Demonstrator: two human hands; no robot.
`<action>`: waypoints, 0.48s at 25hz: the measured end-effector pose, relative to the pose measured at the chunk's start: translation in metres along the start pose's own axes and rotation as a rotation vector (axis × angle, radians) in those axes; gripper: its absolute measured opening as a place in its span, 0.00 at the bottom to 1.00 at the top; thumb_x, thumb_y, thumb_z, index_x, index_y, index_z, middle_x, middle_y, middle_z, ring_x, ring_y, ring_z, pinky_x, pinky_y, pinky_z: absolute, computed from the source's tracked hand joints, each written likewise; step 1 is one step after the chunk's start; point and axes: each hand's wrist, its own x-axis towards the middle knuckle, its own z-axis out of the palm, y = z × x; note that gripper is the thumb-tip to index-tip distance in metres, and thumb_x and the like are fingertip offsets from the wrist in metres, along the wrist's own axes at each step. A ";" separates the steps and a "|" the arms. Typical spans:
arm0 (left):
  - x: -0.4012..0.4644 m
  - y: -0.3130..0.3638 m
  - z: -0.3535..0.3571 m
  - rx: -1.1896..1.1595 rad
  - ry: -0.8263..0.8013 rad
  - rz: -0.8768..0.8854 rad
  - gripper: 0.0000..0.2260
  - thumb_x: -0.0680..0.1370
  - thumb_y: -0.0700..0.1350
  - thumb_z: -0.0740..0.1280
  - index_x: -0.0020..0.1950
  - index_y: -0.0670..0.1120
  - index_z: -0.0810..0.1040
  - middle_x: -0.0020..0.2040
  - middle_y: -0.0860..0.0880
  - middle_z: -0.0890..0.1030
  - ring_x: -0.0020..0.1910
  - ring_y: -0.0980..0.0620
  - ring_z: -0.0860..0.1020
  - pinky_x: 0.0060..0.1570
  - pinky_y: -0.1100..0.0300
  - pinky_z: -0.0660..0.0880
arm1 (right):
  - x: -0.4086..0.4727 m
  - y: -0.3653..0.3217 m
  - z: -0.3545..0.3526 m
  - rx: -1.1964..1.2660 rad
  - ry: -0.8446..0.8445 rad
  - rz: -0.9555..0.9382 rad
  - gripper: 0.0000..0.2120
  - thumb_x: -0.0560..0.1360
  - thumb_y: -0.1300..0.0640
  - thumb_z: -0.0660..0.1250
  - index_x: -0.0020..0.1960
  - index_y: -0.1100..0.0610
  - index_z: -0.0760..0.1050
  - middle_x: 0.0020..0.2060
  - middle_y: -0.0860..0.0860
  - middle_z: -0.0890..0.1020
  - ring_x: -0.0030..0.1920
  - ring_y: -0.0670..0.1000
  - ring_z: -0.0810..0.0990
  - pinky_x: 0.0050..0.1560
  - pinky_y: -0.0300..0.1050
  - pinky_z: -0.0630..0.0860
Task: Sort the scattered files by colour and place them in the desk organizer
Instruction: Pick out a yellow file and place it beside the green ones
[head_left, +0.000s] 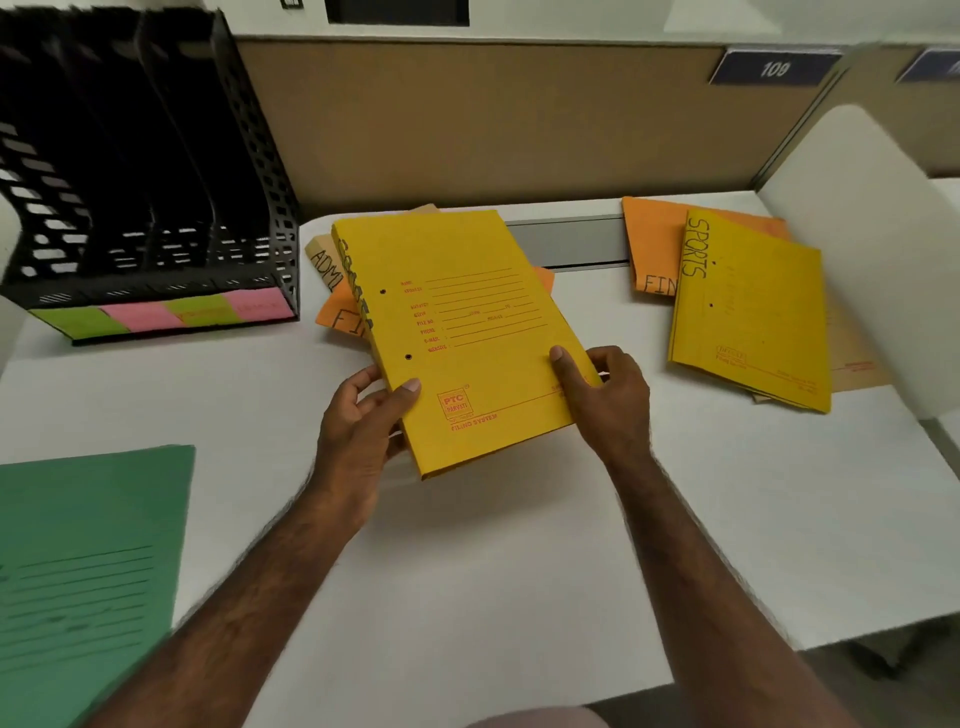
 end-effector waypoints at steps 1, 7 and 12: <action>-0.011 0.000 -0.009 0.001 -0.013 0.015 0.27 0.75 0.48 0.78 0.71 0.52 0.74 0.59 0.48 0.88 0.56 0.45 0.87 0.44 0.56 0.84 | -0.012 -0.002 -0.001 0.028 -0.023 -0.002 0.23 0.76 0.32 0.70 0.55 0.51 0.77 0.51 0.47 0.81 0.52 0.48 0.79 0.50 0.44 0.78; -0.074 -0.001 -0.062 0.004 -0.040 0.068 0.29 0.72 0.51 0.79 0.71 0.52 0.74 0.58 0.47 0.88 0.55 0.47 0.88 0.44 0.57 0.84 | -0.083 -0.018 -0.005 0.065 -0.192 0.007 0.24 0.74 0.29 0.70 0.60 0.44 0.73 0.52 0.37 0.78 0.49 0.38 0.80 0.37 0.30 0.73; -0.117 -0.018 -0.106 0.026 -0.082 0.052 0.29 0.74 0.52 0.78 0.73 0.51 0.73 0.61 0.47 0.87 0.58 0.45 0.87 0.46 0.54 0.84 | -0.131 -0.022 0.001 0.062 -0.236 0.032 0.33 0.74 0.30 0.72 0.73 0.45 0.71 0.54 0.42 0.81 0.52 0.45 0.82 0.43 0.41 0.74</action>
